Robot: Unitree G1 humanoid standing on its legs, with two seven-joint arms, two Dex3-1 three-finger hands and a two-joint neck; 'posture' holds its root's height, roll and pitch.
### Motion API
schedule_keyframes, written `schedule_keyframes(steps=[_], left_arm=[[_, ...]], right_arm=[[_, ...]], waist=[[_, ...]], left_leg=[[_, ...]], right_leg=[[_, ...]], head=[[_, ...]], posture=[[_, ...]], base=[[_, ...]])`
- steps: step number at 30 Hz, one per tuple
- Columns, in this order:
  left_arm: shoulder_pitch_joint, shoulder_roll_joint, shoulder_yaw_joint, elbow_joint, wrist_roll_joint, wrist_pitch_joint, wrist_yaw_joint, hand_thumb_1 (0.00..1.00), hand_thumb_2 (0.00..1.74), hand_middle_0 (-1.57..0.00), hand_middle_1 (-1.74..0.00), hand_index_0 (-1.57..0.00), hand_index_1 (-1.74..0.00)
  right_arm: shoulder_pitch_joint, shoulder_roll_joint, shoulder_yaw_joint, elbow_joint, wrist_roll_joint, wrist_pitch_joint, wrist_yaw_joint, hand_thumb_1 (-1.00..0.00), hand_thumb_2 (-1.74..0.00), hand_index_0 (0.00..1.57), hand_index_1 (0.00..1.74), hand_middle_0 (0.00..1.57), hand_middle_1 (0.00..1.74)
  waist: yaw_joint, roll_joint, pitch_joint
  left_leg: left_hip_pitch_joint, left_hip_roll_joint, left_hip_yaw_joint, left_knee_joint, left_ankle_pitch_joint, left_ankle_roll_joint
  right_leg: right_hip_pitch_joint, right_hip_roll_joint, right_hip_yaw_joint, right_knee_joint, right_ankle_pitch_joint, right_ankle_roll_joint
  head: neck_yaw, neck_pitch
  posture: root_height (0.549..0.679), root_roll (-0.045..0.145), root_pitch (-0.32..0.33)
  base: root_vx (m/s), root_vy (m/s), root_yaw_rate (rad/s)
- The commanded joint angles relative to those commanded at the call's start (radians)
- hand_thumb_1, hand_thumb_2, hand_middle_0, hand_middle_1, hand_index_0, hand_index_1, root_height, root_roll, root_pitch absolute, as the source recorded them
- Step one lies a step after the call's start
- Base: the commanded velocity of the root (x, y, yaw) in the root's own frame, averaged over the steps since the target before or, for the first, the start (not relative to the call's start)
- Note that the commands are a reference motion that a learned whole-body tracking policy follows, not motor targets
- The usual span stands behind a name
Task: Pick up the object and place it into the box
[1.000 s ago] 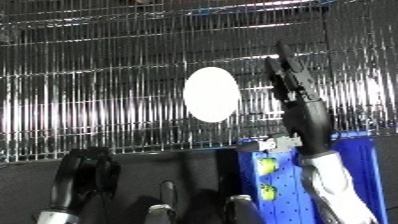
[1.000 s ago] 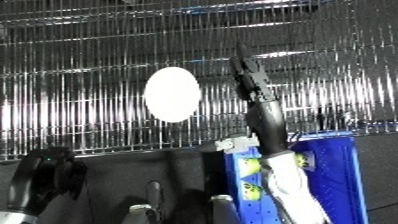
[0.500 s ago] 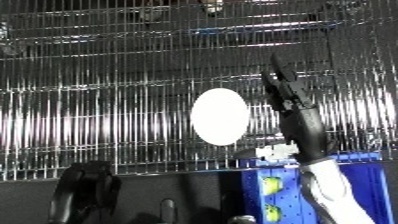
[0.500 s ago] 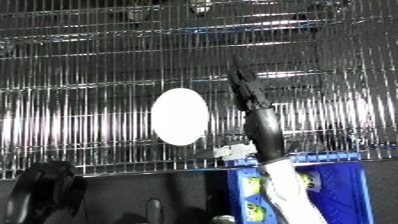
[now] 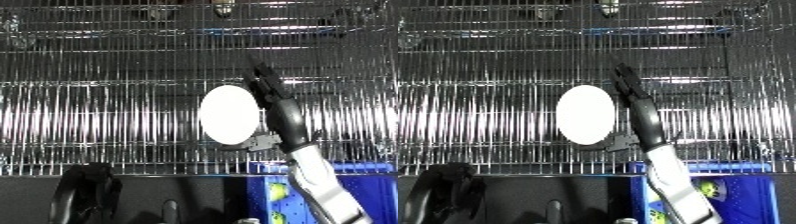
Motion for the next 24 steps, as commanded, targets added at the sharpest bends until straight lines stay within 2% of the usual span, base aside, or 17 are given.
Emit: schedule_keyframes(steps=[8, 13, 18, 24], left_arm=[[-0.013, -0.011, -0.011, 0.001, 0.003, 0.000, 0.004, 1.00, 1.74, -1.57, -1.74, -1.57, -1.74], [-0.018, -0.010, -0.011, 0.004, 0.002, -0.002, 0.009, 1.00, 1.74, -1.57, -1.74, -1.57, -1.74], [-0.010, -0.009, -0.004, 0.011, 0.004, -0.009, 0.009, 1.00, 1.74, -1.57, -1.74, -1.57, -1.74], [0.012, -0.014, 0.006, 0.007, 0.017, -0.026, 0.008, 1.00, 1.74, -1.57, -1.74, -1.57, -1.74]], right_arm=[[-0.032, 0.018, 0.034, 0.047, 0.021, -0.003, 0.024, -0.70, -1.22, 1.10, 1.22, 1.10, 1.22], [-0.037, 0.023, 0.035, 0.058, 0.024, -0.016, 0.011, -0.95, -1.65, 1.49, 1.65, 1.49, 1.65], [-0.024, 0.021, 0.018, 0.036, 0.021, -0.035, -0.017, -0.95, -1.65, 1.49, 1.65, 1.49, 1.65], [0.004, 0.017, -0.011, -0.033, -0.015, -0.060, -0.036, -0.95, -1.65, 1.49, 1.65, 1.49, 1.65]], waist=[[0.005, 0.002, 0.000], [0.004, 0.003, 0.000], [-0.004, -0.001, 0.000], [-0.017, -0.006, 0.000]], left_leg=[[-0.002, -0.002, -0.001, -0.007, 0.004, 0.0002], [0.005, -0.002, 0.000, -0.017, 0.008, -0.0009], [0.018, 0.001, 0.001, -0.035, 0.014, -0.0008], [0.037, 0.007, 0.003, -0.052, 0.017, -0.0017]], right_leg=[[-0.004, 0.0028, -0.001, -0.005, 0.003, -0.0015], [0.002, 0.0041, -0.002, -0.013, 0.006, -0.0008], [0.013, 0.0087, 0.000, -0.026, 0.011, 0.0000], [0.030, 0.0113, 0.004, -0.044, 0.018, 0.0020]], head=[[0.017, 0.007], [0.023, 0.022], [0.022, 0.042], [0.020, 0.061]], posture=[[0.593, 0.043, 0.205], [0.595, 0.043, 0.204], [0.597, 0.041, 0.203], [0.600, 0.040, 0.197]], base=[[-0.007, -0.001, 0.021], [-0.013, -0.001, -0.002], [-0.022, -0.002, -0.047], [-0.021, -0.004, -0.076]])
